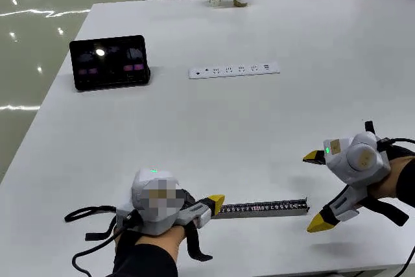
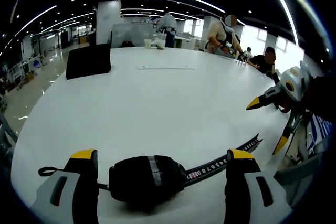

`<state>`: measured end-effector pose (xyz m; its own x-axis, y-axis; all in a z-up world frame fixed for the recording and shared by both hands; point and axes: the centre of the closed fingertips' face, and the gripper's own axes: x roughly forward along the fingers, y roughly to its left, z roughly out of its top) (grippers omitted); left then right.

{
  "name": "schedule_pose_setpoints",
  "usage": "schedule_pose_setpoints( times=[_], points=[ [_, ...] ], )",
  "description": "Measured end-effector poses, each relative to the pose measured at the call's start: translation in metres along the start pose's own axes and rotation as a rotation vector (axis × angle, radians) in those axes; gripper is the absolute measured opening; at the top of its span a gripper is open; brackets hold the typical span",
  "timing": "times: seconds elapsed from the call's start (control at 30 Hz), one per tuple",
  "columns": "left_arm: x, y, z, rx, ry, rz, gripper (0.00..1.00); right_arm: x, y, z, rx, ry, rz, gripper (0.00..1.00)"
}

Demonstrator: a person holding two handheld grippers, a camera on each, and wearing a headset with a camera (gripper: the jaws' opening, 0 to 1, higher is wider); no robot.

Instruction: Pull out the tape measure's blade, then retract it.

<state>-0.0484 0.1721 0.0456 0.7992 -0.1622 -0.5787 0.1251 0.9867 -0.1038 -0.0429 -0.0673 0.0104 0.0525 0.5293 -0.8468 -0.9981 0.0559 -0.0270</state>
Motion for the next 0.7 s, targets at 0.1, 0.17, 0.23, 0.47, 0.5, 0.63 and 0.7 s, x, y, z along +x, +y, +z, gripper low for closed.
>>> schedule_pose_setpoints(
  times=[0.1,0.17,0.23,0.47,0.5,0.63,0.7],
  points=[
    [0.005,0.008,-0.006,0.0,-0.003,0.012,0.99,0.003,-0.001,-0.004,-0.002,0.01,0.013,0.87],
    [0.006,0.012,-0.009,-0.017,0.001,0.018,0.99,0.004,-0.001,-0.002,0.005,0.004,0.019,0.85],
    [0.008,0.014,-0.012,-0.019,0.006,0.019,0.99,0.005,0.0,-0.001,0.012,-0.002,0.03,0.78],
    [0.011,0.016,-0.018,-0.005,0.007,0.019,0.99,0.009,0.007,-0.007,-0.022,0.032,0.073,0.61],
    [0.011,0.016,-0.018,-0.006,0.007,0.02,0.99,0.009,0.008,-0.007,-0.029,0.035,0.076,0.59],
    [0.011,0.015,-0.017,-0.012,0.003,0.02,0.99,0.01,0.013,-0.01,-0.048,0.053,0.091,0.48],
    [0.011,0.014,-0.018,-0.01,0.008,0.016,0.99,0.011,0.014,-0.011,-0.06,0.06,0.095,0.44]
  ],
)
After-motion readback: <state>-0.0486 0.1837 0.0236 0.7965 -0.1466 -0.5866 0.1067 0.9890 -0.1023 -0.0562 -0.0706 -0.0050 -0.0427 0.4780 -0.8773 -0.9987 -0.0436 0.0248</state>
